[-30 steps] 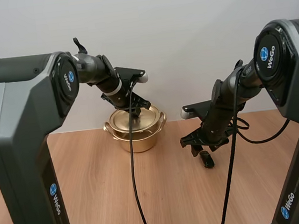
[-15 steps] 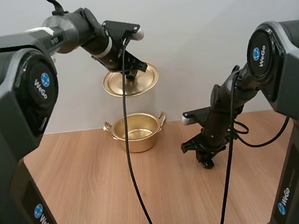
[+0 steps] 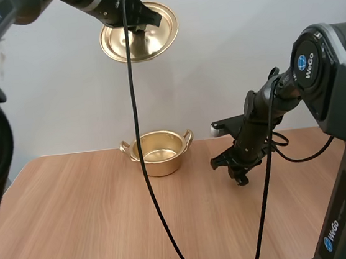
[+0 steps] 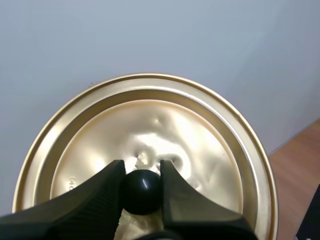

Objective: Open the pot, put the car inside, and close it

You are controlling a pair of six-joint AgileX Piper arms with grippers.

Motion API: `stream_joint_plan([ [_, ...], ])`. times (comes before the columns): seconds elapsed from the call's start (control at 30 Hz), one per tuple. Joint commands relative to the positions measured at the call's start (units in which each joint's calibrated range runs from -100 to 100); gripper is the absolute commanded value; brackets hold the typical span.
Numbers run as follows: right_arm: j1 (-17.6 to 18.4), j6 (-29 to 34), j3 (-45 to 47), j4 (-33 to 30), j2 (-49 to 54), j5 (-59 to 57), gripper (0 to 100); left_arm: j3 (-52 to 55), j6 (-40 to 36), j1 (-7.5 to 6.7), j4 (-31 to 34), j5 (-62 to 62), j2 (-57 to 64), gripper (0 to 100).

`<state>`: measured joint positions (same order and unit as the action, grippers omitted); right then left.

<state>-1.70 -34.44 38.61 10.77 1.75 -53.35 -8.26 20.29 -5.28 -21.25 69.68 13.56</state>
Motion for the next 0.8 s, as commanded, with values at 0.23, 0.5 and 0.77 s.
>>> stream_joint_plan([
  [0.23,1.5,-7.0,-15.7,8.2,3.6,-2.9,0,-4.9,-2.8,0.48,-1.0,-3.5,9.0,0],
  [0.5,8.3,-9.1,-28.7,8.2,-3.8,-2.7,0,-10.6,-3.1,2.68,-2.6,-1.0,14.1,0],
  [0.77,14.1,-9.2,-36.5,7.3,-17.3,-3.3,0,-10.7,-3.1,2.75,-2.4,3.6,14.4,0],
])
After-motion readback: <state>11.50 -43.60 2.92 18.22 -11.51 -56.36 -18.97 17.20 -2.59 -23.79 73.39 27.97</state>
